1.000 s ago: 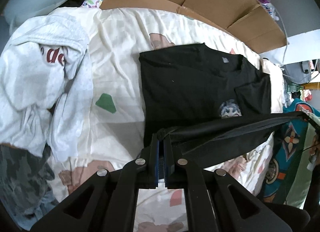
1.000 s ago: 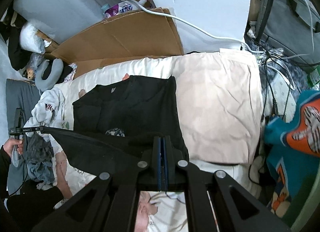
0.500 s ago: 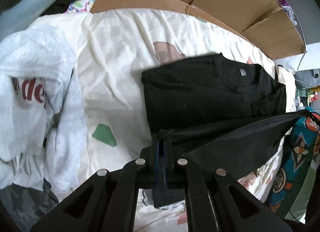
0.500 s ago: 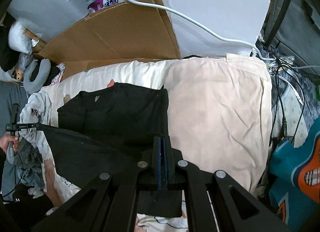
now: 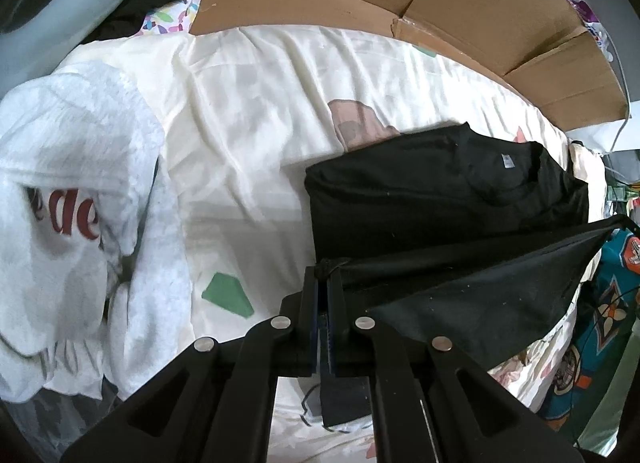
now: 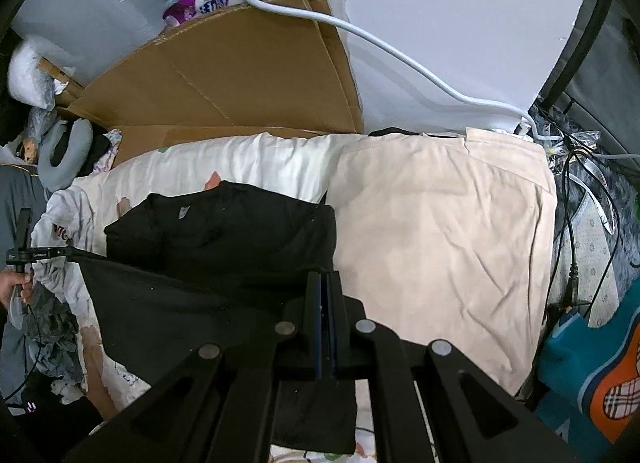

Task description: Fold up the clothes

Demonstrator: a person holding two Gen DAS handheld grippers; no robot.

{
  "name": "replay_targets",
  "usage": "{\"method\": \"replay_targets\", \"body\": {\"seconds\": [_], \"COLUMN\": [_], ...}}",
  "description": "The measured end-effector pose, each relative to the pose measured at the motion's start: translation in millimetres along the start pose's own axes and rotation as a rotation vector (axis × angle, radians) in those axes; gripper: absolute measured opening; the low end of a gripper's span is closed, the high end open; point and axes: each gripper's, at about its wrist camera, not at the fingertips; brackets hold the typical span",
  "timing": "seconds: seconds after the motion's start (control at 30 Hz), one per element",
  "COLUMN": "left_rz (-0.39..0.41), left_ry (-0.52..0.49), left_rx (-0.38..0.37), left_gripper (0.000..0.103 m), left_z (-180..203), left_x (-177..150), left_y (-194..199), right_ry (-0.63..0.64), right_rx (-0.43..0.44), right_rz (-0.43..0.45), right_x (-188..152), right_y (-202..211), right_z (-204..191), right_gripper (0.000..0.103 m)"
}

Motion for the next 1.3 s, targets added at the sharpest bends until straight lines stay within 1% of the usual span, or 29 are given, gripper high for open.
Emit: {"method": "replay_targets", "body": {"seconds": [0.17, 0.3, 0.37, 0.47, 0.5, 0.57, 0.6, 0.63, 0.67, 0.7, 0.73, 0.87, 1.07, 1.17, 1.3], "left_rz": [-0.001, -0.015, -0.013, 0.012, 0.027, 0.061, 0.082, 0.1, 0.119, 0.133, 0.143, 0.161, 0.176, 0.178, 0.203], "left_ry": [0.005, 0.009, 0.021, 0.042, 0.045, 0.055, 0.059, 0.063, 0.067, 0.071, 0.074, 0.071, 0.03, 0.0, -0.033], "left_rx": [0.01, 0.034, 0.042, 0.029, 0.015, -0.009, -0.024, -0.029, -0.03, -0.031, -0.032, -0.024, 0.005, 0.036, 0.042], "left_gripper": [0.003, 0.003, 0.003, 0.003, 0.004, 0.005, 0.007, 0.014, 0.019, 0.035, 0.043, 0.043, 0.043, 0.043, 0.043], "left_z": [0, -3, -5, -9, -9, -9, -10, -10, -11, -12, -13, -19, -18, -15, -13], "left_x": [20, 34, 39, 47, 49, 50, 50, 49, 48, 46, 45, 38, 23, 15, 4], "left_y": [-21, -44, -53, -66, -67, -64, -61, -57, -53, -49, -47, -39, -40, -44, -39], "right_ry": [-0.023, -0.042, -0.058, -0.08, -0.093, -0.121, -0.127, -0.133, -0.136, -0.137, -0.136, -0.106, -0.03, -0.022, -0.022], "right_rx": [-0.014, -0.017, -0.003, 0.041, 0.054, 0.087, 0.098, 0.106, 0.113, 0.118, 0.12, 0.111, 0.036, 0.017, 0.005], "right_rz": [-0.014, -0.016, 0.0, 0.035, 0.054, 0.095, 0.118, 0.144, 0.168, 0.189, 0.203, 0.22, 0.188, 0.181, 0.175], "right_x": [13, 24, 28, 30, 29, 28, 27, 26, 25, 24, 23, 18, 5, 0, -6], "right_y": [-26, -46, -54, -58, -57, -52, -48, -43, -39, -35, -33, -33, -52, -59, -62], "right_z": [12, 18, 20, 22, 24, 27, 28, 28, 29, 29, 28, 21, 13, 15, 21], "right_gripper": [0.002, 0.002, 0.002, 0.003, 0.005, 0.012, 0.02, 0.028, 0.032, 0.037, 0.038, 0.038, 0.038, 0.038, 0.038]}}
Point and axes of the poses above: each gripper's, at about its wrist camera, not at the fingertips, and y roughly against the way its jaws point, z to its right, x to its top, and after that the axes turned 7 degrees about -z, right-handed
